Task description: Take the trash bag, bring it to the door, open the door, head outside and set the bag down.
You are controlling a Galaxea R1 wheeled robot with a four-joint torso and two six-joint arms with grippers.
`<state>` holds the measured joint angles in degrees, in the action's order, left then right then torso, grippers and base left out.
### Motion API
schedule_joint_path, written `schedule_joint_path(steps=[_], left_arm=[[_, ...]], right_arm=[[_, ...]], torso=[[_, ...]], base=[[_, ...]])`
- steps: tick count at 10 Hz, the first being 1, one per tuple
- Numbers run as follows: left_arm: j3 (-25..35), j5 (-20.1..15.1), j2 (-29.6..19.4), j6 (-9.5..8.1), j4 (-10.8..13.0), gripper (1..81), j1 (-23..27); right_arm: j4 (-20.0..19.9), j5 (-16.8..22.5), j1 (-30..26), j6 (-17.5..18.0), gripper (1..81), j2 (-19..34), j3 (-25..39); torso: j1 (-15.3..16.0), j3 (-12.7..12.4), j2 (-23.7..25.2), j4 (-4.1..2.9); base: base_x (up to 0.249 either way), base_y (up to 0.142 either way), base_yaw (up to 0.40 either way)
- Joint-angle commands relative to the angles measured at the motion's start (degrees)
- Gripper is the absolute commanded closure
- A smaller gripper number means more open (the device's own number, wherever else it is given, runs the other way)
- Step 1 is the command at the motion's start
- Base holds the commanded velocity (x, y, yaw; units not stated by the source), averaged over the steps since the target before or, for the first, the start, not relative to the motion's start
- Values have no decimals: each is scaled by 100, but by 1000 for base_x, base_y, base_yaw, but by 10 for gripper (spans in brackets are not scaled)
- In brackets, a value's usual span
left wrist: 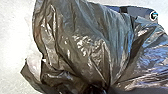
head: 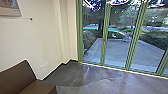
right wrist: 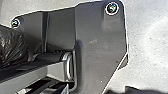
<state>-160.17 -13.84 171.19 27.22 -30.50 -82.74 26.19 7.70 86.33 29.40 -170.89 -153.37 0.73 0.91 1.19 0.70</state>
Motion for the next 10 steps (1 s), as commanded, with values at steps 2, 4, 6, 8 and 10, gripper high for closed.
schedule_joint_path(steps=[2,4,6,8,10], left_arm=[[-14,-470,-6,55,26,811,315],[-32,-462,-6,64,18,811,307],[-41,-462,-58,64,9,811,315],[-23,-462,-58,64,17,811,315],[-14,-462,-58,64,18,811,341]], right_arm=[[9,311,-287,-22,10,8,-8],[9,311,-287,-31,10,8,-8],[18,319,-287,-31,10,-1,-8],[10,319,-287,-31,10,-9,-8],[18,319,-287,-31,10,-18,-8]], torso=[[0,0,0,0],[0,0,0,0],[0,0,0,0],[0,0,0,0],[0,0,0,0]], base=[[0,0,-308],[0,0,-309],[0,0,-309],[0,0,-309],[0,0,-311]])
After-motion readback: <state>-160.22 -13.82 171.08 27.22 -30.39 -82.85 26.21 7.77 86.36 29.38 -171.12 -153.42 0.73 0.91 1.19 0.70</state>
